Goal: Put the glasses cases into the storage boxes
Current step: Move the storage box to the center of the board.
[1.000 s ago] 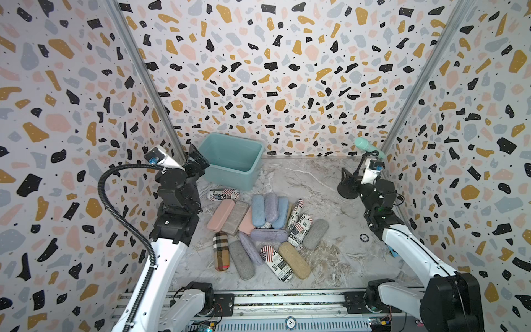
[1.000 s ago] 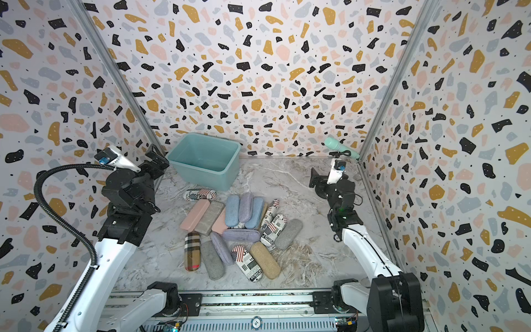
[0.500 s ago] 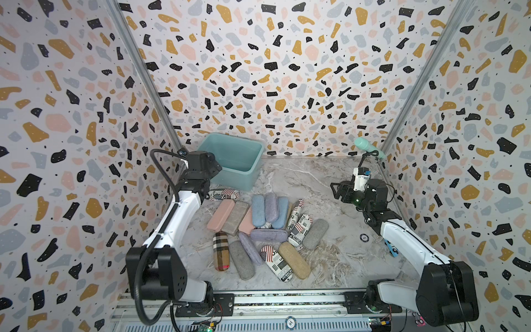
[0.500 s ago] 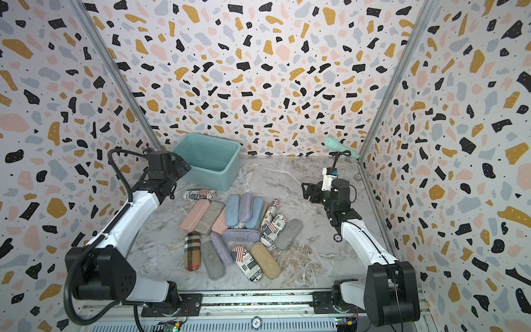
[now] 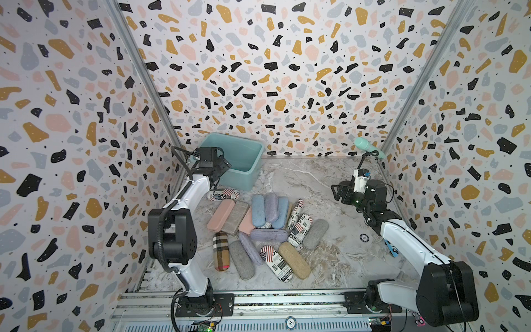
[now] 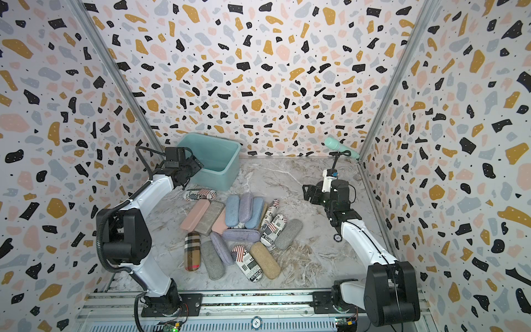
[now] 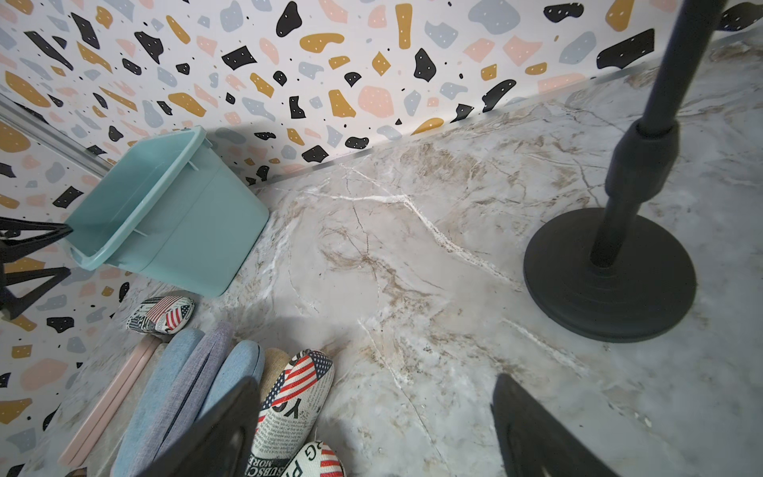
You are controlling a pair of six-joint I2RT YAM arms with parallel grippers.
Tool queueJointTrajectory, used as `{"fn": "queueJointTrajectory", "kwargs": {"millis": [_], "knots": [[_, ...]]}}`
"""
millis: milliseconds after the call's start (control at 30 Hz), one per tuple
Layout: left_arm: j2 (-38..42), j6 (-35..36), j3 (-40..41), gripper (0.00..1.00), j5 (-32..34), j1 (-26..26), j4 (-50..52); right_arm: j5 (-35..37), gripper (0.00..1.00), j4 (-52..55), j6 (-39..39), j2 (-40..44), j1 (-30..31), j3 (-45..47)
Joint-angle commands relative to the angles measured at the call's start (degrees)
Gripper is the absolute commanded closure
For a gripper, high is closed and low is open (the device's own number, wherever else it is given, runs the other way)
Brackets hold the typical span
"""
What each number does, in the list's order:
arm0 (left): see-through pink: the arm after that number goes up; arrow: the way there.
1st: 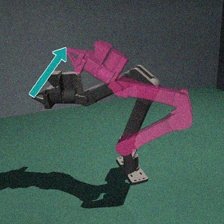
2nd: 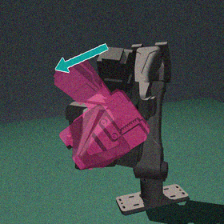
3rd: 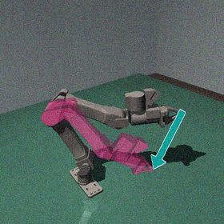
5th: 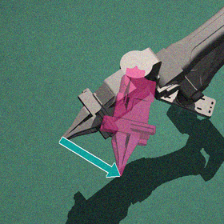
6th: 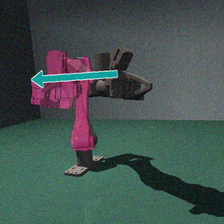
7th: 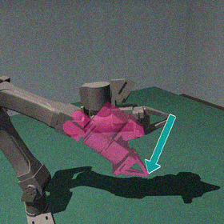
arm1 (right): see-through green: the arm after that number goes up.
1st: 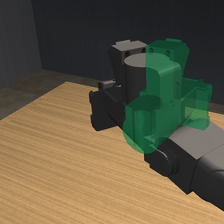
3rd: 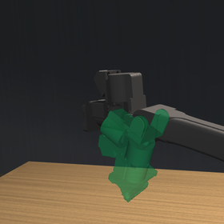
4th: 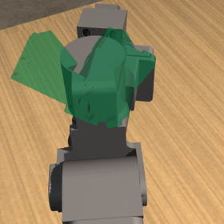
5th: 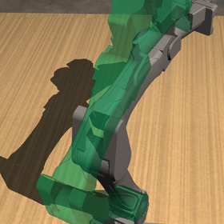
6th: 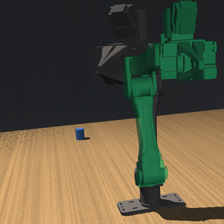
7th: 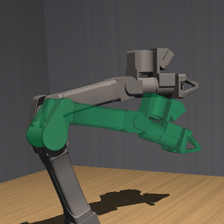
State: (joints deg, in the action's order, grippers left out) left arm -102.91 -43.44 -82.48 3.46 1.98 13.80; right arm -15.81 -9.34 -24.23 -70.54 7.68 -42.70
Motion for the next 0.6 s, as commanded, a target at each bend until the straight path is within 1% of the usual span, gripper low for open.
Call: {"fn": "queueJointTrajectory", "kwargs": {"millis": [0, 100, 200, 233, 267, 333, 400, 433, 467, 567], "knots": [[-2.51, -0.94, -3.12, 0.27, -3.10, 0.04, -1.25, 0.39, 0.12, 1.17, -0.02, 1.72, 0.36, -0.29], [-3.26, -0.78, -3.46, 0.37, -2.87, 0.04, -1.84, 0.32, 0.16, 1.32, 0.22, 1.39, 0.43, -0.37], [-3.43, -0.09, -3.62, 0.44, -2.76, 0.04, -2.20, 0.26, 0.17, 1.52, 0.41, 1.10, 0.49, -0.46], [-3.54, 0.03, -3.73, 0.44, -2.81, 0.04, -2.20, 0.26, 0.18, 1.57, 0.54, 1.04, 0.49, -0.54], [-3.59, 0.26, -3.83, 0.46, -3.25, 0.04, -2.50, 0.25, 0.18, 1.61, 0.67, 1.02, 0.58, -0.54], [-3.86, 0.42, -3.98, 0.52, -4.69, 0.04, -2.92, 0.26, 0.18, 1.61, 0.77, 1.02, 0.58, -0.57], [-4.31, 0.30, -4.23, 0.63, -5.71, 0.13, -2.74, 0.41, 0.19, 1.76, 0.83, 0.96, 0.63, -0.72], [-4.39, 0.14, -4.06, 0.70, -6.28, 0.18, -2.78, 0.50, 0.19, 1.82, 0.85, 1.04, 0.59, -0.81], [-4.27, 0.01, -3.87, 0.74, -6.55, 0.37, -2.90, 0.60, 0.19, 1.88, 0.83, 1.02, 0.66, -0.94], [-2.99, -0.38, -2.78, 0.74, -6.67, 1.32, -3.89, 1.25, 0.19, 2.48, 1.03, 1.46, 0.58, -1.12]]}}
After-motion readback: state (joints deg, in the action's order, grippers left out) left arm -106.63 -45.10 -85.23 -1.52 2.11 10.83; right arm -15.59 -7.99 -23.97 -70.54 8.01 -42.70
